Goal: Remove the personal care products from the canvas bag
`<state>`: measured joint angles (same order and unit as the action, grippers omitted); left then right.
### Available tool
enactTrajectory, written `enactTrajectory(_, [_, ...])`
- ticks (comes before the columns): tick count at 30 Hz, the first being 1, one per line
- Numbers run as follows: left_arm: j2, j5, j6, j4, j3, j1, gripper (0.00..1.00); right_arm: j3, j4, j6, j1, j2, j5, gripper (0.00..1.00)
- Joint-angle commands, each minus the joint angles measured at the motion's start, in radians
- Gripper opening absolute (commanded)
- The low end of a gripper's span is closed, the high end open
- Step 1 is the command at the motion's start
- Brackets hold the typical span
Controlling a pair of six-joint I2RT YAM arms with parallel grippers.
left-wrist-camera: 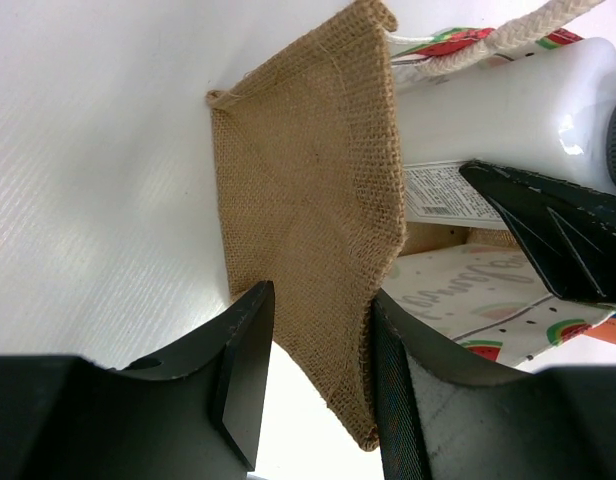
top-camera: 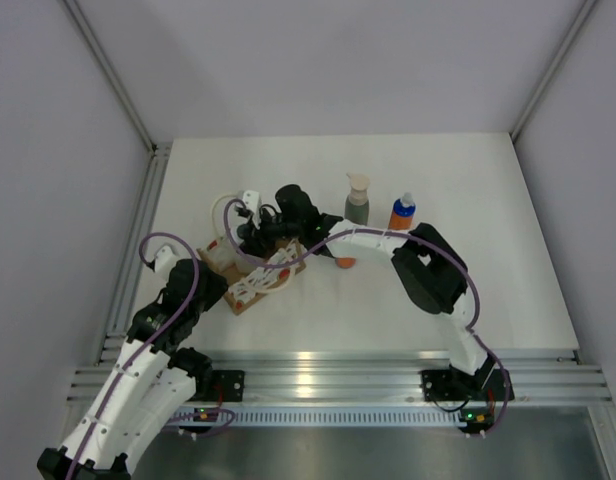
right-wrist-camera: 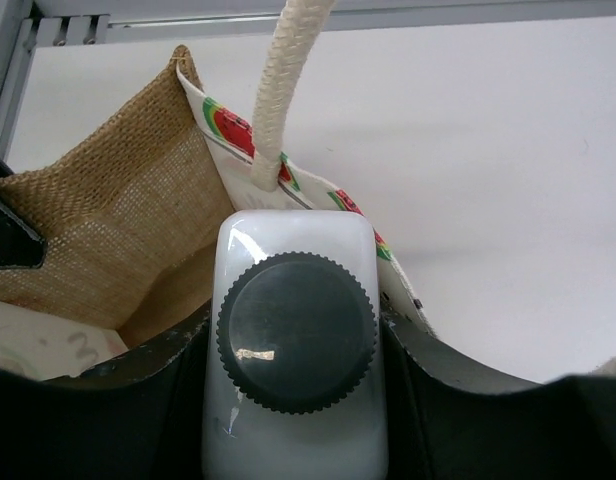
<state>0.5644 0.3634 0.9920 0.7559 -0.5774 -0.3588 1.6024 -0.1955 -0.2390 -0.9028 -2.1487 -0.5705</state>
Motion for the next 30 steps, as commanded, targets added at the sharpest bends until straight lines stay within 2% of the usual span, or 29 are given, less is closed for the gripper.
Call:
enactTrajectory(1, [-0.014,0.016,-0.004,-0.020,0.005,0.004,0.45,-0.044,-0.156,0.124,-0.004,0.090,0.089,0.00])
enactTrajectory(16, [-0.014,0.023,0.014,-0.021,0.014,0.004,0.46,-0.065,-0.150,0.182,-0.011,0.231,0.110,0.00])
enactTrajectory(30, [-0.012,0.037,0.025,-0.020,0.016,0.004,0.46,-0.068,-0.171,0.198,-0.012,0.292,0.092,0.00])
